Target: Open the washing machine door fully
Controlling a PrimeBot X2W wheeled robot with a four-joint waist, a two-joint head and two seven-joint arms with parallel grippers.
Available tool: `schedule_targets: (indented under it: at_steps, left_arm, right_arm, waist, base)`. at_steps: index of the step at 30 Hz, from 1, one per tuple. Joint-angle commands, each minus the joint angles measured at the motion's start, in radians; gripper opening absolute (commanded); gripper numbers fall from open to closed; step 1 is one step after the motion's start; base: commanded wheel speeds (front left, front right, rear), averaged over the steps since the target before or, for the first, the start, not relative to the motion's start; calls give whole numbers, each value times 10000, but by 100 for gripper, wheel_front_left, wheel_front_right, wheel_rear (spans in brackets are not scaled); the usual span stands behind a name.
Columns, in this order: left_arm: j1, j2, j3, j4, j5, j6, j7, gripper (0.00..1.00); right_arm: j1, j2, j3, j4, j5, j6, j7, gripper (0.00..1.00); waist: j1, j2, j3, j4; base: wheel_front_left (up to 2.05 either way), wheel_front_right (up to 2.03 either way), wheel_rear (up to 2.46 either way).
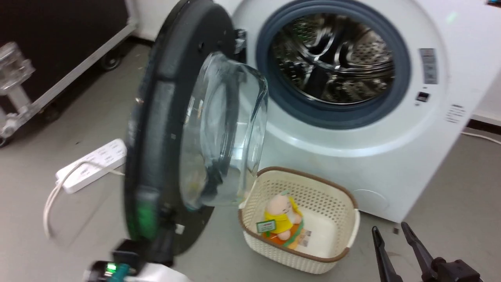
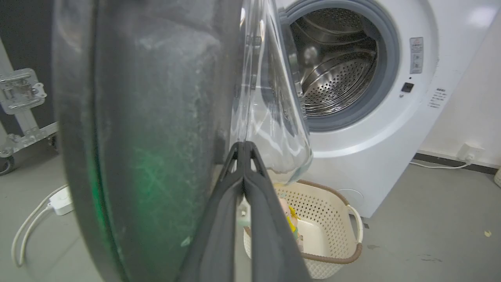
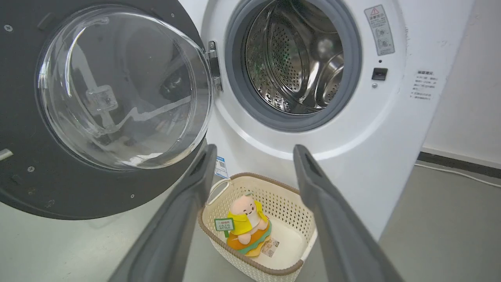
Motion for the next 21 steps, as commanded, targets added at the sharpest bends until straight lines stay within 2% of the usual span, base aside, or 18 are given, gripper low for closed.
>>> schedule_targets:
  at_steps: [1, 10, 12, 21]
  left_arm:
    - [-264, 191, 315, -59, -157, 116, -2, 0]
    - [-1211, 1008, 2039, 89, -1059, 416, -30, 0]
    - [-1865, 1440, 2633, 547, -1442, 291, -73, 0]
    - [-3205, 2448, 3777, 2378, -2054, 248, -95, 0]
  right_arm:
    - [36, 30, 38, 36, -84, 8, -42, 100]
    - [-396, -40, 138, -85, -756, 8, -42, 100]
    - [-642, -290, 120, -143, -883, 8, -42, 100]
    - [-1067, -679, 140, -222, -932, 8, -42, 100]
  waist:
    - [0, 0, 207, 260]
    - [0, 0, 1719, 341]
    - [0, 0, 2392, 286]
    - [0, 0, 3275, 43]
  base:
    - [0, 0, 0]
    - [0, 0, 0]
    - [0, 0, 0]
    - [0, 0, 0]
